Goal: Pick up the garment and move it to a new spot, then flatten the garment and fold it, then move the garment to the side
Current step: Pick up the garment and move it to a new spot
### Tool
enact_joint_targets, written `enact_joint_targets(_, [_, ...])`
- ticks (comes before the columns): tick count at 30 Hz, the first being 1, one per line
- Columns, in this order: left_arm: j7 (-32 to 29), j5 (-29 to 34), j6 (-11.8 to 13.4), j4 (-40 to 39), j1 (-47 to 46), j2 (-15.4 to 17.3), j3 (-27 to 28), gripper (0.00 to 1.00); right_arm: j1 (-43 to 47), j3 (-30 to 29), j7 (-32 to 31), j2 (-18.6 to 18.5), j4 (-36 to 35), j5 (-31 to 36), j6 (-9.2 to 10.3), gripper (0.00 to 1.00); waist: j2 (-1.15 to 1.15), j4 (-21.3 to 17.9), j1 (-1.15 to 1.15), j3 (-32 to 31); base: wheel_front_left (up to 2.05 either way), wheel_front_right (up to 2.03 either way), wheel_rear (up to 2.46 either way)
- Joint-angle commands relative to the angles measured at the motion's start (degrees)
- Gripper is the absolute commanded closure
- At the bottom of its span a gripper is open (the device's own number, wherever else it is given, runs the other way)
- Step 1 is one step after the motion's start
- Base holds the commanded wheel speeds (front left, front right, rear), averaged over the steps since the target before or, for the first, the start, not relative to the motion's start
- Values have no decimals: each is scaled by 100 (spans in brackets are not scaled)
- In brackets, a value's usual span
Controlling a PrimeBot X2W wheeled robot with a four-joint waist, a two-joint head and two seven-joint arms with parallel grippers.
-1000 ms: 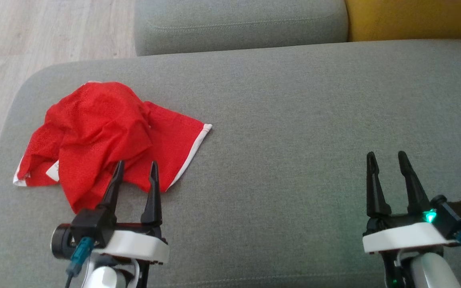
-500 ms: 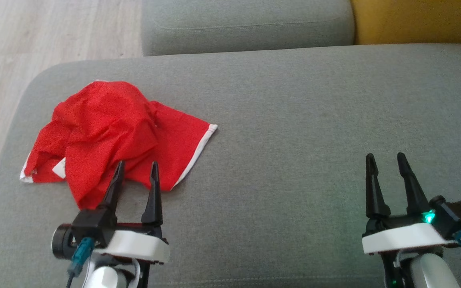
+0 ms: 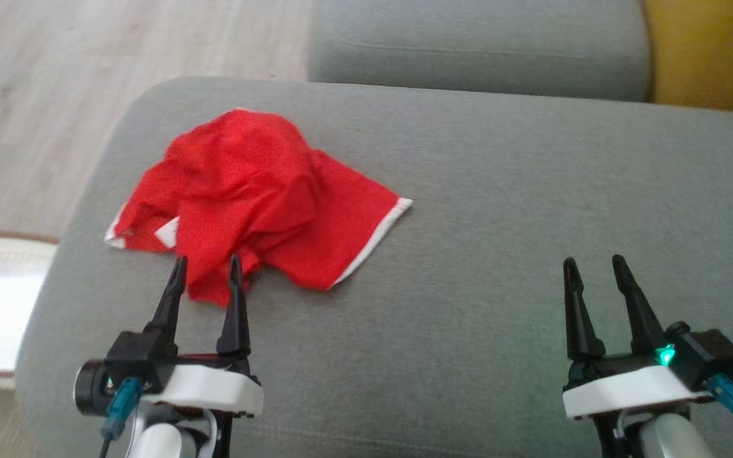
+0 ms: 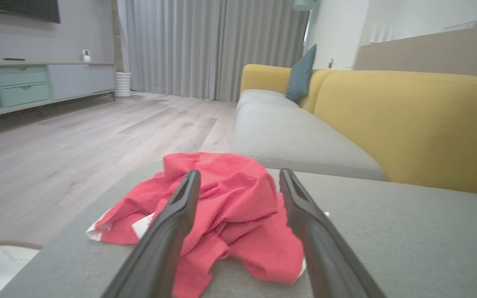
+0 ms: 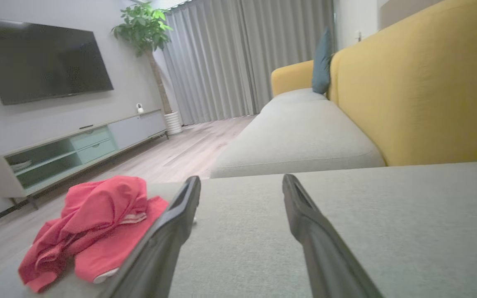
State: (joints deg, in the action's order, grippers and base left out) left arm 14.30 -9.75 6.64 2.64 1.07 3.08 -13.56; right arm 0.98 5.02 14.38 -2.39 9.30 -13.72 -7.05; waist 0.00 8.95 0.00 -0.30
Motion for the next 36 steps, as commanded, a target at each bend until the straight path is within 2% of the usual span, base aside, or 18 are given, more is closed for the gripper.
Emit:
enact_joint_targets(1, [70,-15,28,-168,-163,-20,239,0,-121,146,62,-49,-189,-21,-44,0,0,251,0,-70,0,0,0])
enact_joint_targets(5, [70,9,25,-201,-83,-20,337,0,-75,260,62,-49,-171,-55,-44,0,0,654,0,-155,0,0,0])
enact_joint_targets(9, [70,-14,27,-224,-28,-20,424,0,-41,358,62,-49,-149,-90,-44,0,0,898,0,-213,0,0,0])
enact_joint_targets(18, [70,-6,-16,-219,51,-20,588,0,-16,586,62,-49,-131,-145,-44,0,0,1109,0,-231,0,0,0])
enact_joint_targets(27, [70,-45,-5,-328,9,-20,847,0,-127,725,62,-49,-136,-81,-44,0,0,842,0,5,0,0,0])
enact_joint_targets(31, [70,-12,-116,-330,-106,-20,997,0,-205,680,62,-49,-174,-31,-44,0,0,679,0,159,0,0,0])
enact_joint_targets(36, [70,38,-399,-185,-508,101,1375,0,-364,488,62,-49,-279,71,-44,0,0,359,0,507,0,0,0])
